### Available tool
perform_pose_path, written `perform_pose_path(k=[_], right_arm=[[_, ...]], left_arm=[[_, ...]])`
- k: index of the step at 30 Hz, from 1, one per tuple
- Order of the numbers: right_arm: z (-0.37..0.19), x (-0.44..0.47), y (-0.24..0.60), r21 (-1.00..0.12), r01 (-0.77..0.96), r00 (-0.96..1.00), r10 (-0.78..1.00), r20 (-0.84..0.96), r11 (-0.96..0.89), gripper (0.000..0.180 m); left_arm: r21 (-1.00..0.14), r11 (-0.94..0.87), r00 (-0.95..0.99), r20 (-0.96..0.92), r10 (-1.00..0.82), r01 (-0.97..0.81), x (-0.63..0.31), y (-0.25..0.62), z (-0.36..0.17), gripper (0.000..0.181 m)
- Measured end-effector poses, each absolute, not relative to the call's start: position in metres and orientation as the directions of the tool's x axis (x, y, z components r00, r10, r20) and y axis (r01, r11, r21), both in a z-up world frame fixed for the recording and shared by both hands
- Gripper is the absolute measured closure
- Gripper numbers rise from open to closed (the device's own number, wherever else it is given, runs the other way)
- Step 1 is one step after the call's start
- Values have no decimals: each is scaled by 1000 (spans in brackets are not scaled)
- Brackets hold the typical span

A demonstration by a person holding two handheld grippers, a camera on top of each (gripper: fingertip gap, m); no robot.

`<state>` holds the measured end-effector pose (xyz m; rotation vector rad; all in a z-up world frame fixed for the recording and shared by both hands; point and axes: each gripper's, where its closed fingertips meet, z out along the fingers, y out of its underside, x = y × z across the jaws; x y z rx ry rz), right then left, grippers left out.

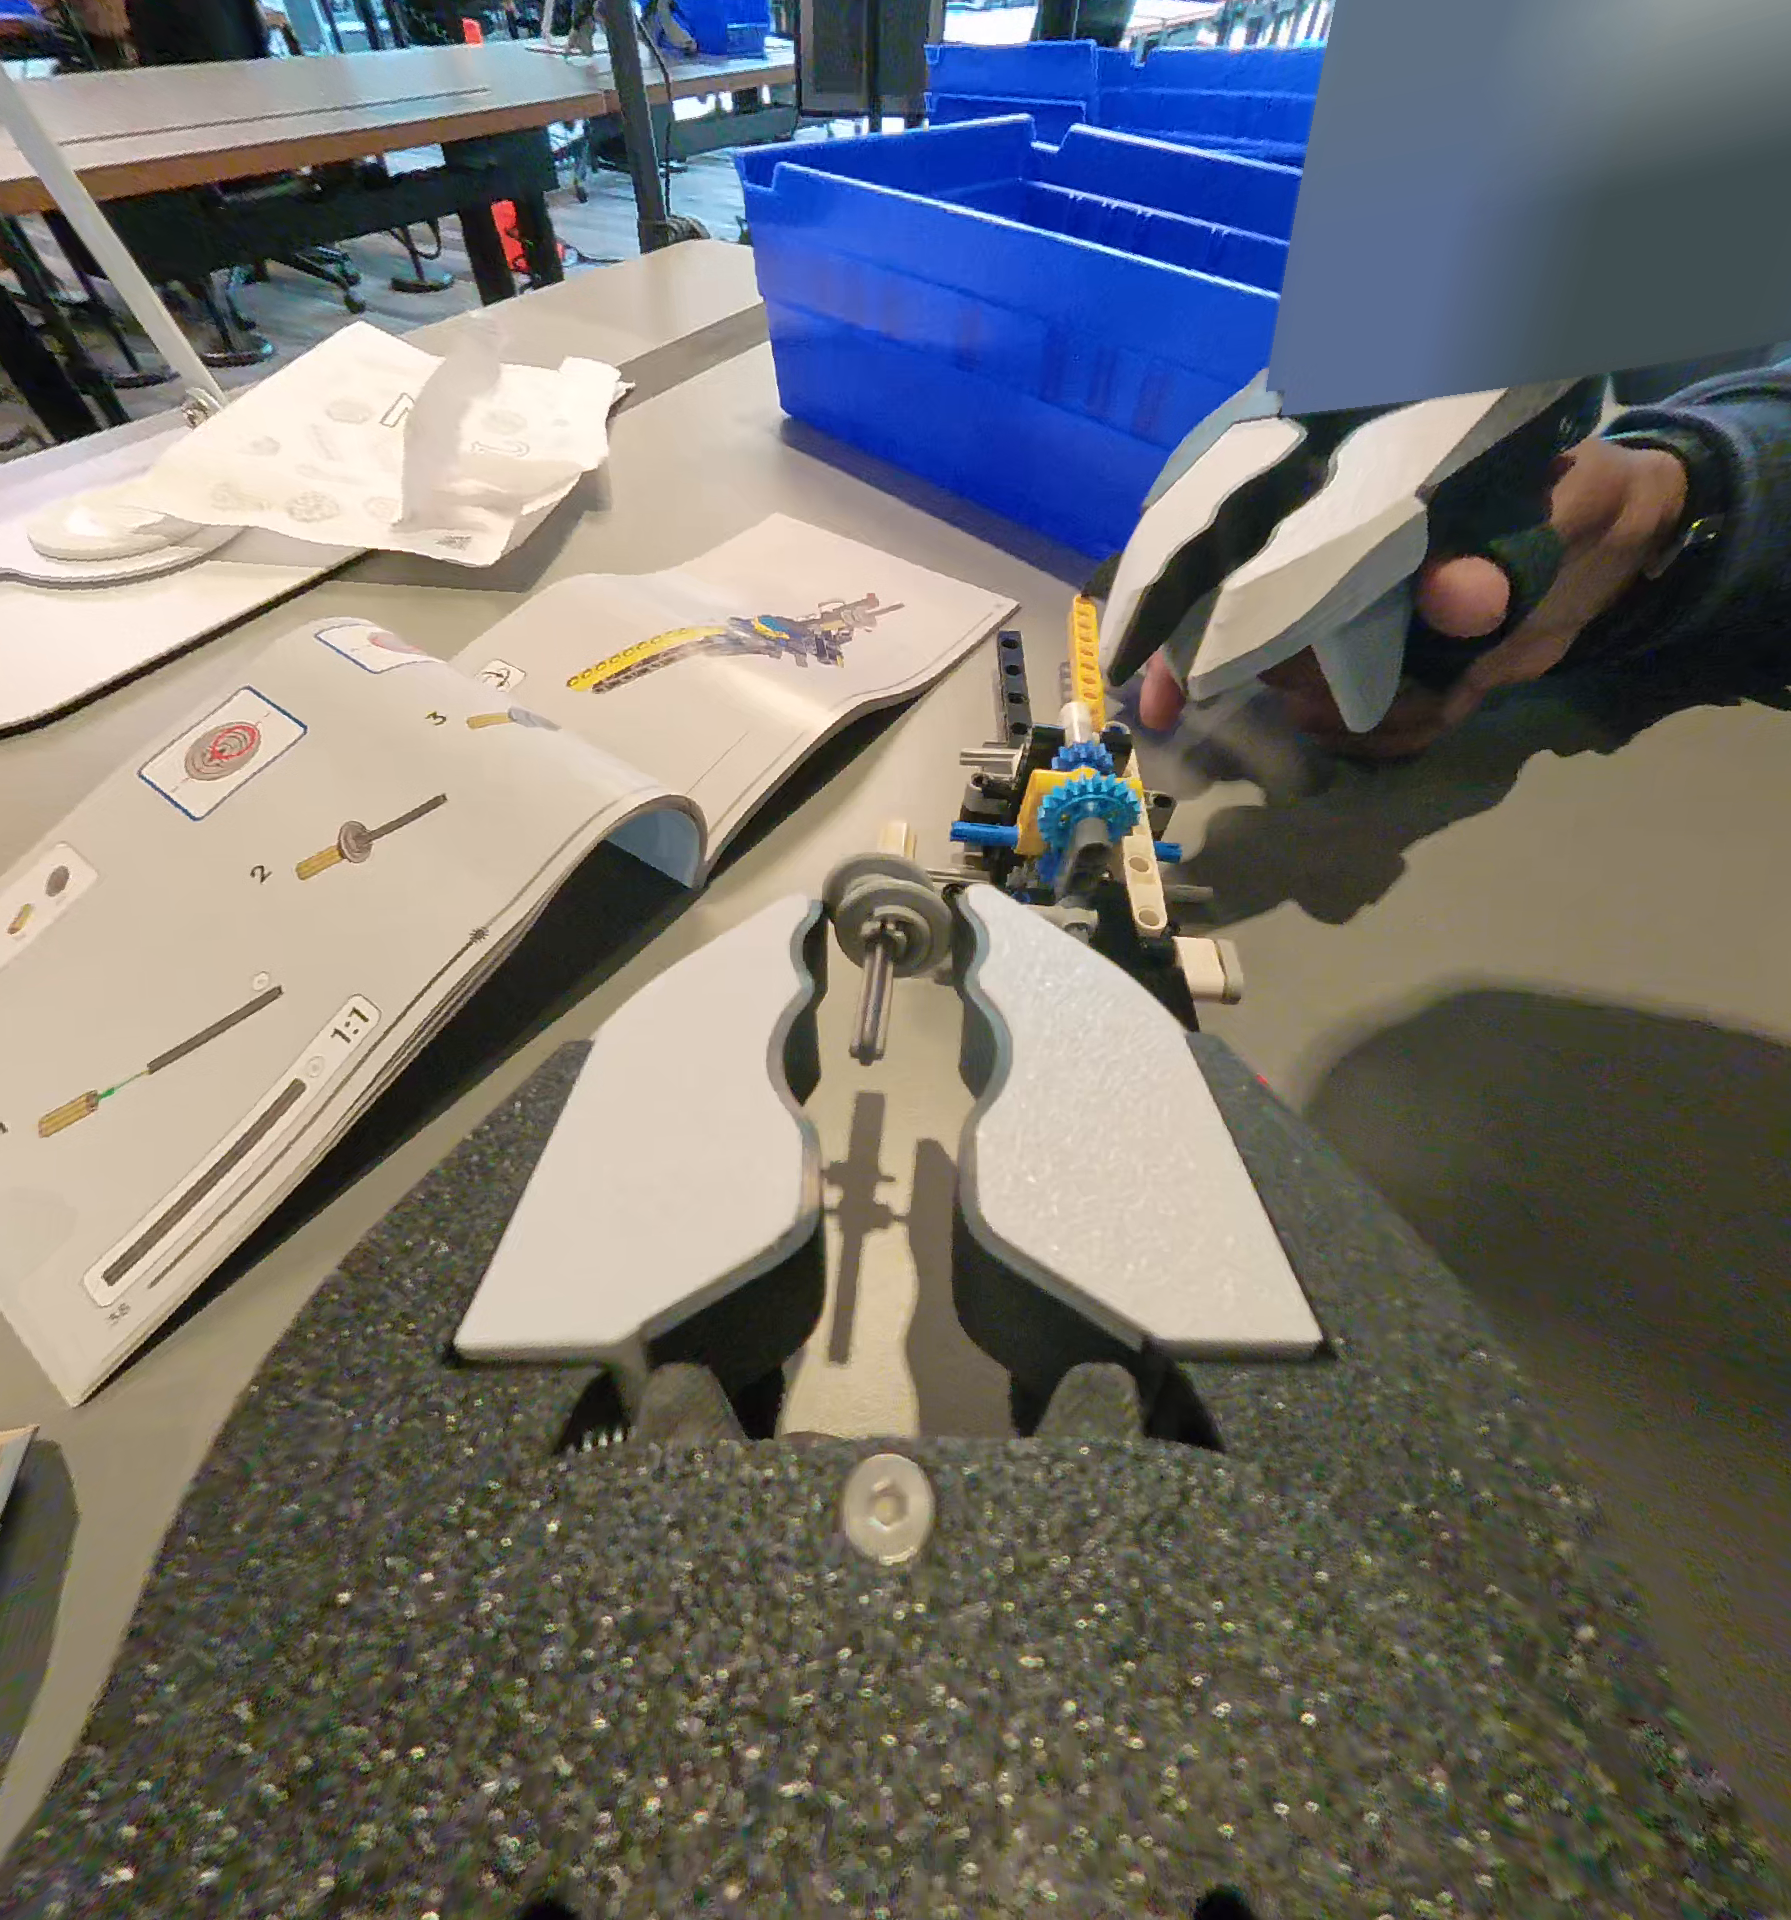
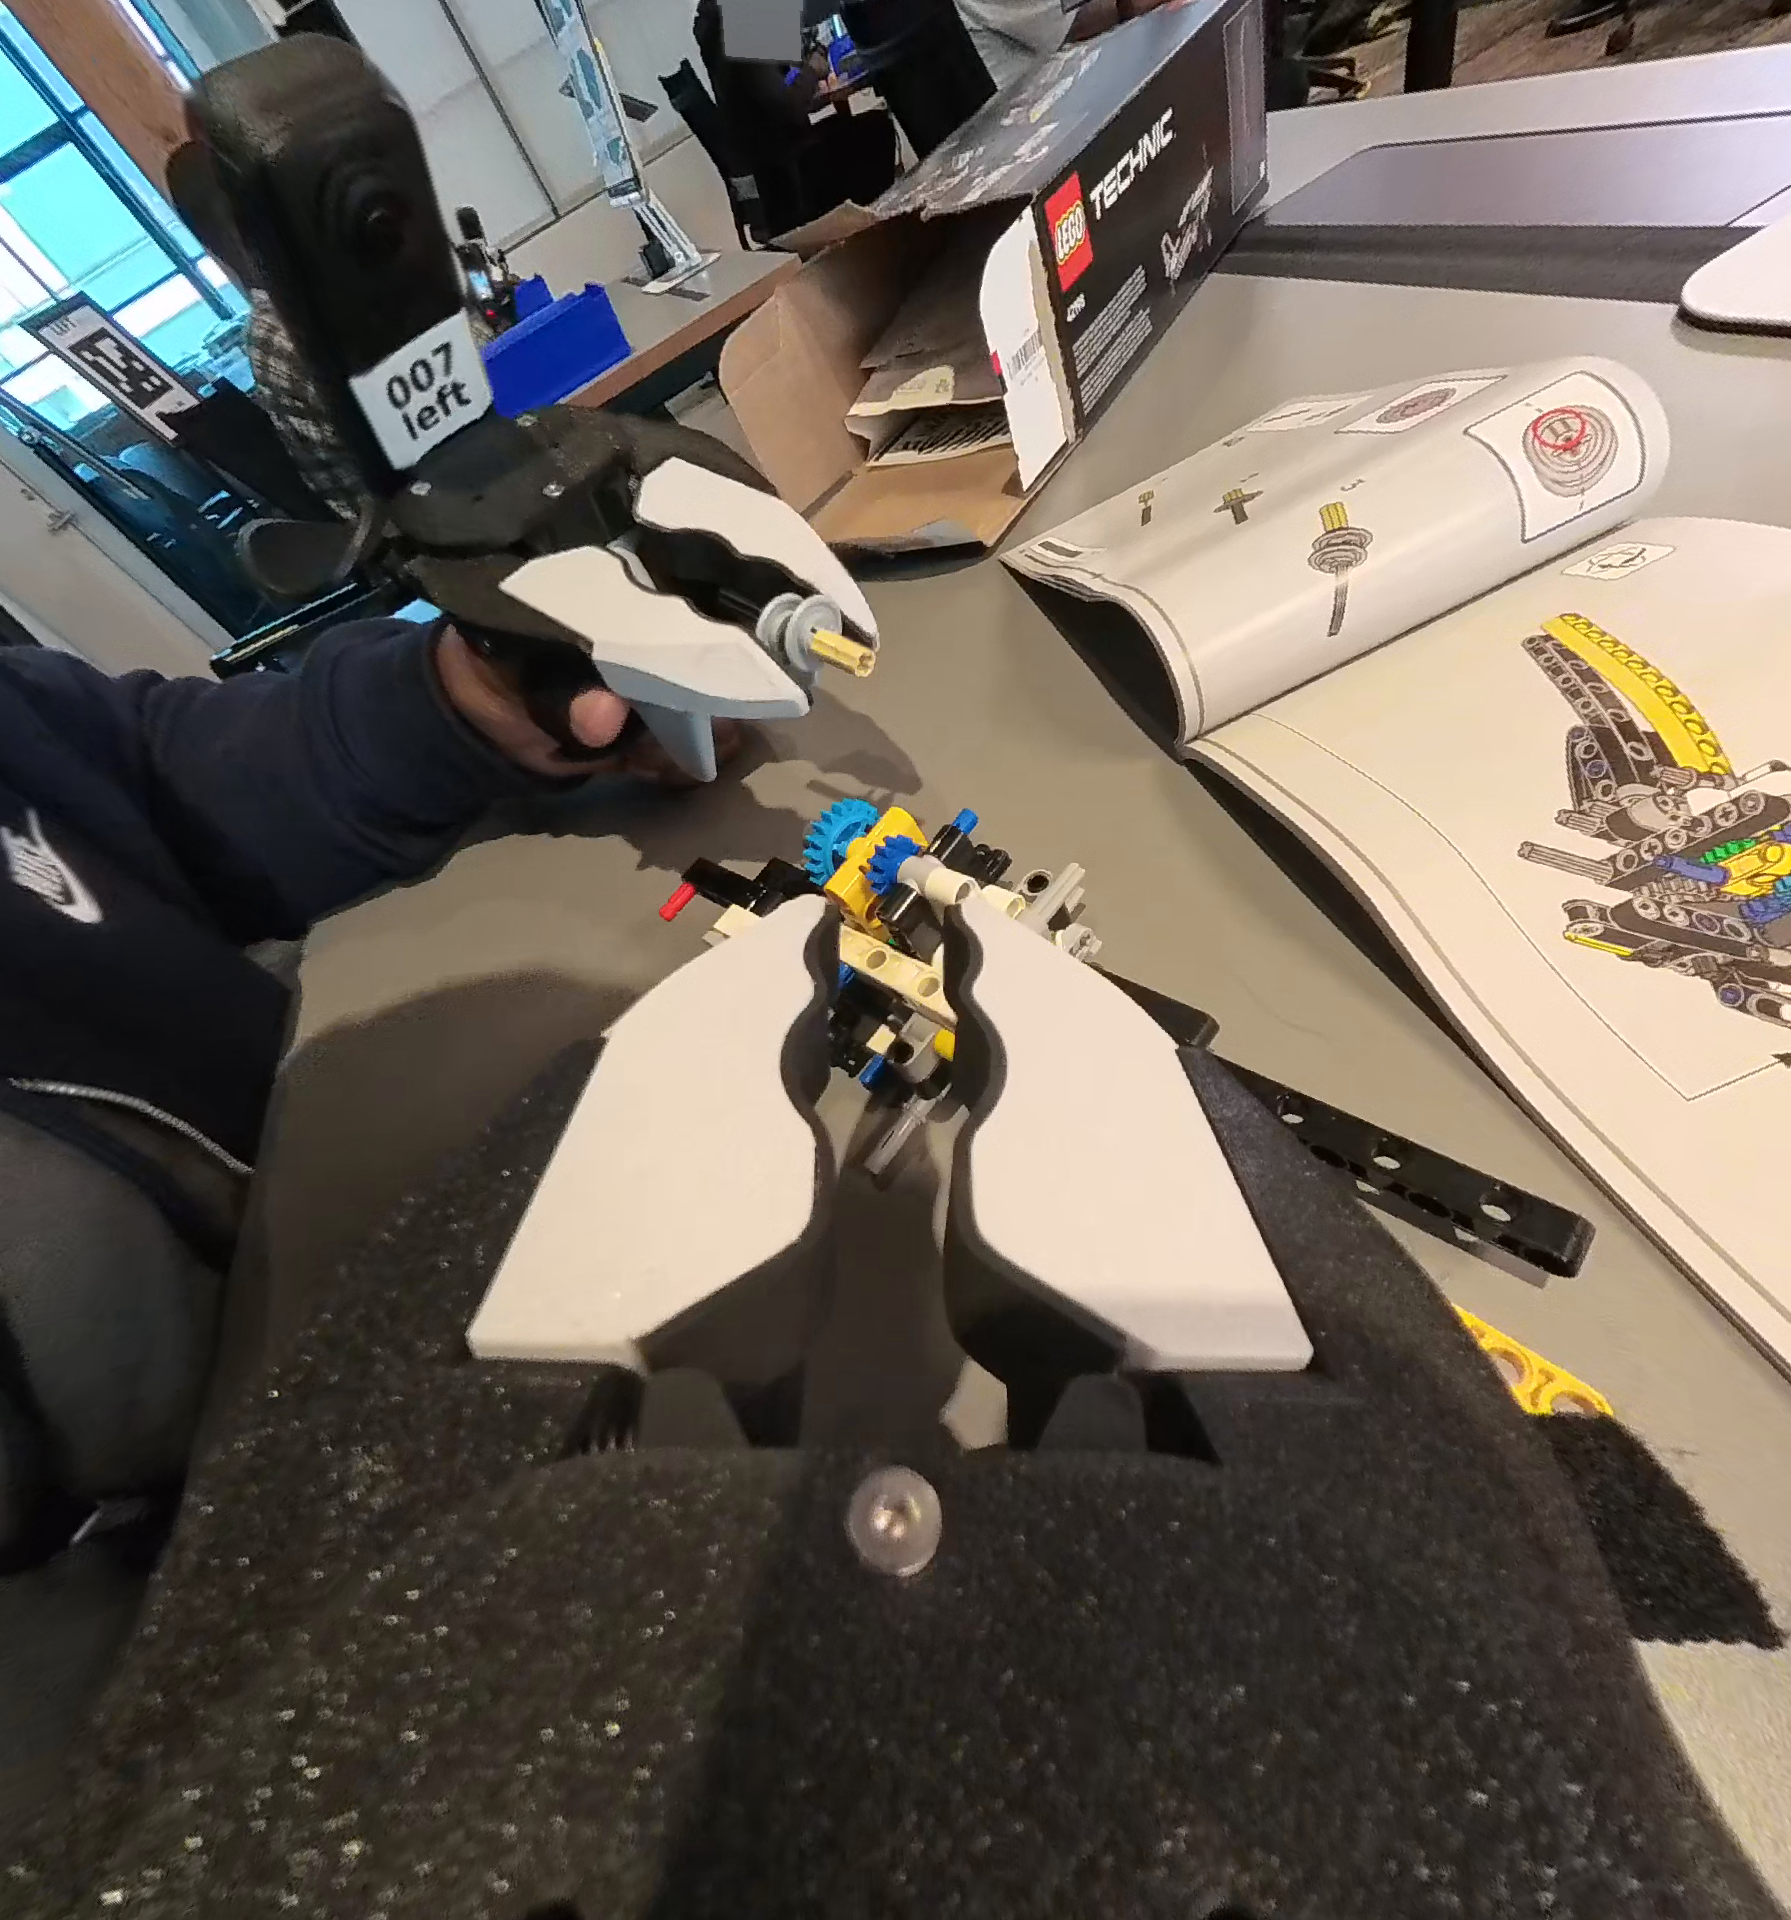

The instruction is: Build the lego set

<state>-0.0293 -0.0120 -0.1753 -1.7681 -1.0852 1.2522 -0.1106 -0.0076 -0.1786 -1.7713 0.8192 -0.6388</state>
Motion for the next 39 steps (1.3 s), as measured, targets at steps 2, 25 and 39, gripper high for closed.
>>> perform_pose_path(k=[2, 25, 39], right_arm=[[-176, -30, -12, -886, 234, 184, 913, -364, -400, 161], [-175, -39, -16, -902, 274, 182, 939, -293, -334, 161], [-157, -52, -13, -924, 292, 175, 964, -201, -246, 161]], left_arm=[[-946, -226, 630, 30, -776, -234, -111, -7, -179, 158], [-810, 14, 582, -433, -688, -586, -112, -4, -192, 158], [-552, 263, 374, -778, -505, -791, -116, -3, -182, 158]])
